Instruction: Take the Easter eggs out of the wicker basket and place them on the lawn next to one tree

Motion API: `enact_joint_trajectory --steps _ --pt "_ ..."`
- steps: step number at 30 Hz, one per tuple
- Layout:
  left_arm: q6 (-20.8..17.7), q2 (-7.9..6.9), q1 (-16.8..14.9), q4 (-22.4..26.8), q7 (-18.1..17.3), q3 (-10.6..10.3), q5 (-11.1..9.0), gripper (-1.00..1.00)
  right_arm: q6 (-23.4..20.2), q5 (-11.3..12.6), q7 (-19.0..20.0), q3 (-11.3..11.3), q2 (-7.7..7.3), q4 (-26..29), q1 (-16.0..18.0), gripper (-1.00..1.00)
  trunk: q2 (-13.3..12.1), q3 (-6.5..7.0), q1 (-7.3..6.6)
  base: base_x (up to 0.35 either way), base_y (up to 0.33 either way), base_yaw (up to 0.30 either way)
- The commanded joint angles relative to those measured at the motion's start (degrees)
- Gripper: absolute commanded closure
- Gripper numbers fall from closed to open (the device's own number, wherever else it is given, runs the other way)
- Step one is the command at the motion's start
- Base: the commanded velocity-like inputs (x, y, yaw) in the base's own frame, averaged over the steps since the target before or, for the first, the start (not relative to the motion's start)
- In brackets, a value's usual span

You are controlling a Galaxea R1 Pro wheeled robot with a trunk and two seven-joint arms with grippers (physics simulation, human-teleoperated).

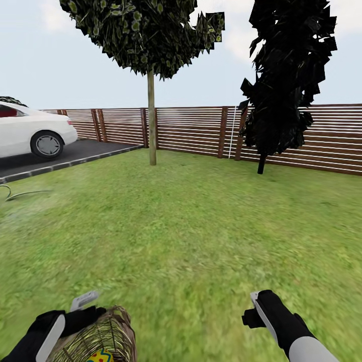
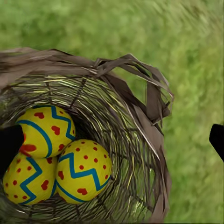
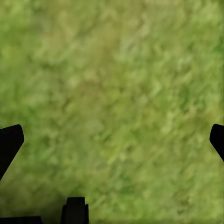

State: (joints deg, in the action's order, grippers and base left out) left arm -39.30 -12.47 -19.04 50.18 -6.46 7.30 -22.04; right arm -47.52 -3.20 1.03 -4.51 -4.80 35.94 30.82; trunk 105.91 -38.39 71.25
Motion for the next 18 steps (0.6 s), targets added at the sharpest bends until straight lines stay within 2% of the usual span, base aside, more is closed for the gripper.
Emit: enact_joint_trajectory --steps 1,2,3,6,11,18 --pt "-0.38 -0.09 -0.03 -0.03 -0.32 0.21 1.98 -1.0 -0.3 -0.32 0.11 -0.3 -0.05 0.06 0.03 -1.0 0.03 -0.06 -0.01 0.0 0.0 0.0" --pt "-0.55 -0.18 -0.03 -0.13 -0.31 0.36 4.69 -1.0 -0.33 -0.3 0.11 -0.31 0.04 0.08 0.03 -1.0 0.03 -0.06 -0.01 0.0 0.0 0.0" --pt "-0.63 -0.21 -0.03 -0.29 -0.31 0.42 5.84 -1.0 -0.35 -0.31 0.11 -0.33 0.08 0.07 0.03 -1.0 0.03 -0.06 -0.01 0.0 0.0 0.0" --pt "-0.5 -0.32 -0.03 -2.3 -0.26 0.55 7.35 -1.0 -0.38 -0.31 0.11 -0.35 0.13 0.09 0.03 -1.0 0.03 -0.06 -0.01 0.0 0.0 0.0" --pt "-0.22 -2.32 -0.03 -5.37 -0.36 0.63 7.84 -1.0 -0.38 -0.28 0.11 -0.27 -0.05 0.15 0.03 -1.0 0.03 -0.06 -0.01 0.0 0.0 0.0" --pt "-0.08 -3.48 -0.03 -7.74 -0.45 0.83 7.85 -1.0 -0.47 -0.23 0.11 -0.23 -0.28 0.35 0.03 -1.0 0.03 -0.06 -0.01 0.0 0.0 0.0"
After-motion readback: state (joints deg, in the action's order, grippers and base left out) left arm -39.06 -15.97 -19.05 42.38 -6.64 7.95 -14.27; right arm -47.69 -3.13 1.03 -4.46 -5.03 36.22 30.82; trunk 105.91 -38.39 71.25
